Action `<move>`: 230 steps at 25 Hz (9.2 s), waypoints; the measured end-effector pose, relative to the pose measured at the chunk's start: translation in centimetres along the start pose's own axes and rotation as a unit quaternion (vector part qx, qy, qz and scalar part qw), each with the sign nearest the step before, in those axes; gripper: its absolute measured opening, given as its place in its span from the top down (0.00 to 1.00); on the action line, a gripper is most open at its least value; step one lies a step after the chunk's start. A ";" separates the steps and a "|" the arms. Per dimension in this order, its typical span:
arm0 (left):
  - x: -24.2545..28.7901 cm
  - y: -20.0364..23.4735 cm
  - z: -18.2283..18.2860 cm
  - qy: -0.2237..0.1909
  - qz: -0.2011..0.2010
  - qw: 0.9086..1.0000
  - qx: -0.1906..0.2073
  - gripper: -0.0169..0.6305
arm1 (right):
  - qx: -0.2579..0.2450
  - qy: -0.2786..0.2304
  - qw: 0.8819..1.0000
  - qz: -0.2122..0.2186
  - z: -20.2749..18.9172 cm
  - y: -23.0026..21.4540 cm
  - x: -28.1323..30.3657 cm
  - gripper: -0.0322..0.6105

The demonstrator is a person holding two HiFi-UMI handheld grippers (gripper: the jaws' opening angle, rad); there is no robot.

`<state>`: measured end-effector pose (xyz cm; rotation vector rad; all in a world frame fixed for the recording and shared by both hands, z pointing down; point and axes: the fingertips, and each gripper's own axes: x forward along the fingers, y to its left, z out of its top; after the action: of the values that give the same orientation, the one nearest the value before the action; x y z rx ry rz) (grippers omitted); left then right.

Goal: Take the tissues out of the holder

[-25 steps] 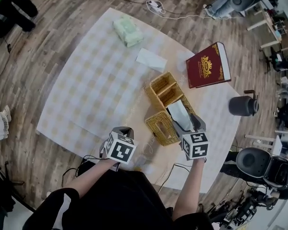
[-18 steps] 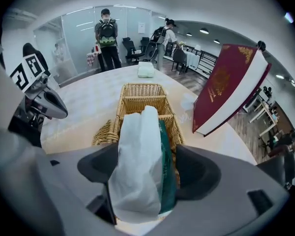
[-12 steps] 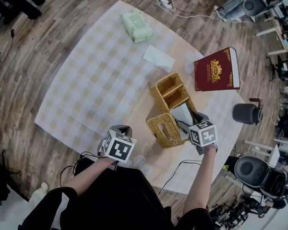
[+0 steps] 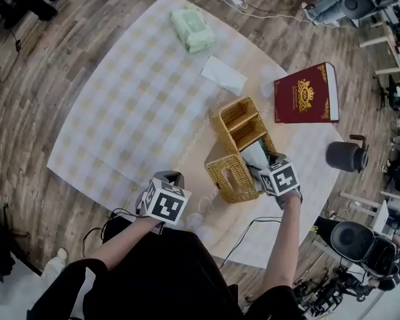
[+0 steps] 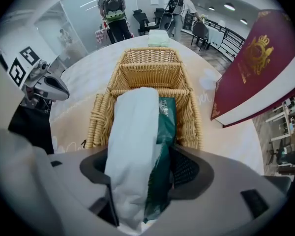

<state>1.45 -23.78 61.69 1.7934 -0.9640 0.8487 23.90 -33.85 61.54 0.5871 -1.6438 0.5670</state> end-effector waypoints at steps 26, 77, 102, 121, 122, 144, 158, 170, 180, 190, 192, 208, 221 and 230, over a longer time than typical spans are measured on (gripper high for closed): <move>0.0 -0.3 0.4 -0.001 -0.003 1.000 0.005 0.98 | 0.045 -0.165 0.981 -0.087 1.8 1.2 -10.3 0.60; -5.3 -10.2 -12.0 0.049 -0.114 0.950 0.286 0.98 | 0.434 -0.269 0.857 -0.072 -10.2 29.0 -8.5 0.60; 1.4 -27.5 -15.1 0.008 -0.034 0.969 0.244 0.98 | 0.442 -0.263 0.857 -0.028 -28.2 20.2 -9.1 0.60; 1.4 -28.6 -11.1 0.009 -0.086 0.963 0.256 0.98 | 0.495 -0.232 0.836 -0.053 -28.8 17.1 -9.5 0.60; 1.3 -28.7 -10.8 0.008 -0.092 0.962 0.257 0.98 | 0.501 -0.227 0.833 -0.057 -28.9 17.2 -9.5 0.60; 5.1 -28.5 -7.6 0.009 -0.070 0.978 0.194 0.98 | 0.513 -0.196 0.832 -0.080 -32.2 8.7 -9.1 0.60; 9.0 -35.4 -9.1 -0.006 -0.032 0.991 0.132 0.98 | 0.445 -0.180 0.873 -0.085 -38.1 -1.0 -8.9 0.59; 10.1 -34.7 -9.9 -0.006 0.002 0.996 0.084 0.98 | 0.370 -0.132 0.916 -0.084 -38.1 -4.3 -5.9 0.58; 10.7 -34.6 -9.6 -0.006 0.001 0.998 0.068 0.98 | 0.335 -0.149 0.926 -0.085 -37.4 -4.2 -6.1 0.52; 10.8 -35.7 -9.8 0.017 -0.028 0.992 0.121 0.98 | 0.336 -0.232 0.905 -0.119 -36.9 -3.2 -11.5 0.52; 10.7 -35.8 -9.8 0.022 -0.036 0.990 0.134 0.98 | 0.348 -0.263 0.890 -0.134 -36.9 -2.9 -13.1 0.52; 9.6 -36.0 -11.1 0.062 -0.093 0.966 0.234 0.98 | 0.446 -0.354 0.796 -0.207 -37.1 4.2 -17.2 0.52; 8.3 -35.9 -13.6 0.097 -0.133 0.943 0.290 0.98 | 0.538 -0.325 0.757 -0.177 -36.3 13.1 -12.8 0.89; 7.5 -34.4 -15.8 0.112 -0.137 0.925 0.337 0.98 | 0.581 -0.309 0.737 -0.152 -34.9 18.0 -9.6 0.93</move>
<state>32.70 -1.23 60.40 2.2669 -0.2574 1.2675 39.12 3.24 56.28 2.1192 -1.5540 1.2389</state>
